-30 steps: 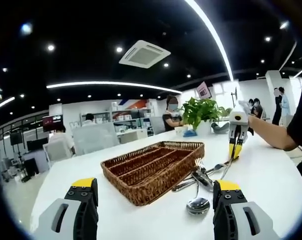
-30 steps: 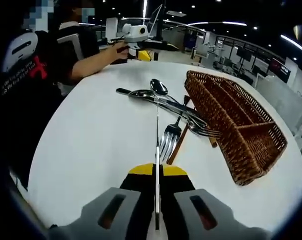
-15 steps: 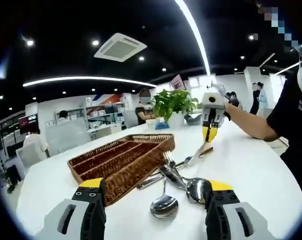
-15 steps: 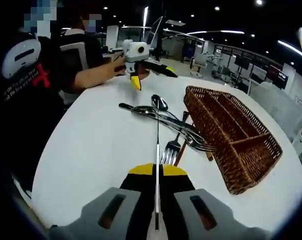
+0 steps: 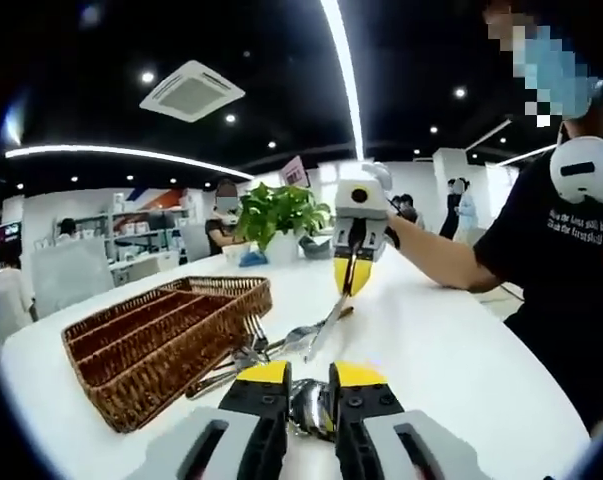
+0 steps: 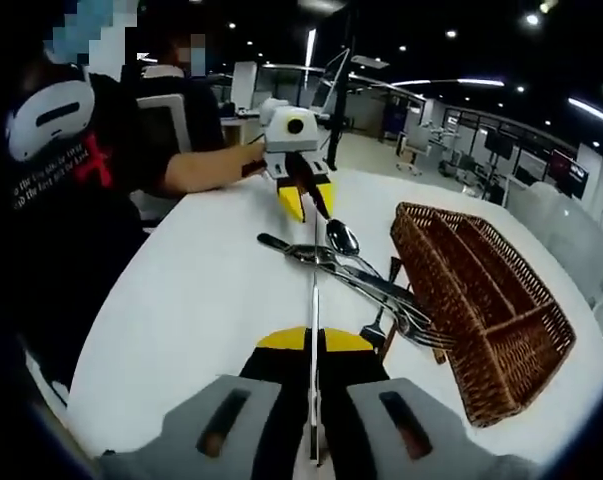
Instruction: Arrange the knives, forks, and spoons in their matching storage slots by inserting each utensil handle-first until every utensil is classified and aligned in the correct compartment
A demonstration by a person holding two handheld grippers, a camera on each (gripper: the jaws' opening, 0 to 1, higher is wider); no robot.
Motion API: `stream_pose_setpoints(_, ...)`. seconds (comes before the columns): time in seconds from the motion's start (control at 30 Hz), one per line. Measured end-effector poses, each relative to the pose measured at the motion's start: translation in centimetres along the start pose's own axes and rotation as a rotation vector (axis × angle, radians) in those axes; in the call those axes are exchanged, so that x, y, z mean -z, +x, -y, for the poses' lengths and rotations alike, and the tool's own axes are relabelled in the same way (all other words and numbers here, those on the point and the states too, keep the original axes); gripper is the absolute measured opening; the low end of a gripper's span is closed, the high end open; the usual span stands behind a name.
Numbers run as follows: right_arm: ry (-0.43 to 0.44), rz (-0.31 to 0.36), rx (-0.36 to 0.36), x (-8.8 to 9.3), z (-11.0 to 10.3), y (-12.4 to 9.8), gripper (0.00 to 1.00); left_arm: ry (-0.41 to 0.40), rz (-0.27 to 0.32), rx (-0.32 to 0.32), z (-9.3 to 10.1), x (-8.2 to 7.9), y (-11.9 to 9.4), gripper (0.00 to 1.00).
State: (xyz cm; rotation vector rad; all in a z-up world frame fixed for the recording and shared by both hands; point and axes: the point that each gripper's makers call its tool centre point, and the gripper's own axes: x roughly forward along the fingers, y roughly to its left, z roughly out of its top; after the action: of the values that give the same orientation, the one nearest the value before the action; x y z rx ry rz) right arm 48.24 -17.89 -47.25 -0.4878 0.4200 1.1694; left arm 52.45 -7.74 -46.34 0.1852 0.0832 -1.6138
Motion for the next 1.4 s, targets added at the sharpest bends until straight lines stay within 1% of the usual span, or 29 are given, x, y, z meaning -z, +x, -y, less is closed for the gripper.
stream_pose_setpoints(0.07,-0.006,0.015,-0.013,-0.4,-0.2,0.2,0.0,-0.018,0.008,0.006,0.0,-0.2,-0.1,0.1)
stream_pose_setpoints(0.13,-0.009,0.023,-0.02,-0.7,-0.4,0.4,0.0,-0.029,0.013,0.025,0.4,-0.3,-0.1,0.07)
stream_pose_setpoints(0.27,-0.009,0.022,-0.041,-0.7,-0.7,1.0,0.0,-0.043,0.034,0.069,1.5,-0.7,-0.1,0.05)
stream_pose_setpoints(0.33,-0.016,0.021,-0.046,-0.6,-0.6,1.1,0.0,-0.046,0.029,0.08,1.7,-0.6,-0.1,0.03)
stream_pose_setpoints(0.4,-0.02,0.021,-0.055,-0.5,-0.7,1.1,0.0,-0.055,0.024,0.115,2.4,-0.5,-0.3,0.02)
stream_pose_setpoints(0.43,-0.02,0.024,-0.059,-0.5,-0.8,1.1,0.0,-0.053,0.027,0.119,2.5,-0.6,-0.4,0.01)
stream_pose_setpoints(0.53,-0.015,0.045,-0.076,-0.8,-0.9,0.9,0.01,-0.061,0.056,0.147,2.9,-1.1,-0.7,0.0)
stream_pose_setpoints(0.57,-0.014,0.052,-0.088,-0.9,-1.1,1.0,0.01,-0.042,0.072,0.162,3.2,-1.3,-0.9,0.0)
stream_pose_setpoints(0.63,-0.012,0.052,-0.1,-1.0,-1.5,1.1,0.01,-0.021,0.114,0.189,3.8,-2.0,-1.1,0.0)
stream_pose_setpoints(0.67,-0.015,0.05,-0.105,-1.0,-1.6,1.2,0.01,-0.02,0.151,0.203,4.0,-2.6,-1.2,0.0)
stream_pose_setpoints(0.73,-0.011,0.049,-0.113,-1.2,-2.0,1.4,0.01,-0.016,0.159,0.199,3.9,-2.8,-1.4,0.0)
stream_pose_setpoints(0.83,-0.008,0.044,-0.122,-1.1,-2.1,1.4,0.01,-0.03,0.152,0.203,3.9,-2.9,-1.5,0.0)
stream_pose_setpoints(0.97,0.001,0.027,-0.123,-0.6,-2.0,1.9,0.01,-0.03,0.141,0.192,3.7,-2.8,-1.3,0.0)
stream_pose_setpoints(1.1,0.002,-0.001,-0.123,0.0,-1.9,2.6,0.01,-0.039,0.1,0.183,3.6,-2.2,-1.2,0.0)
stream_pose_setpoints(1.3,0.004,-0.009,-0.122,0.4,-1.7,3.1,0.02,-0.025,0.07,0.168,3.5,-1.8,-1.2,0.0)
stream_pose_setpoints(1.4,-0.026,-0.031,-0.109,1.0,-1.6,3.8,0.02,-0.014,0.053,0.159,3.4,-1.6,-1.1,0.0)
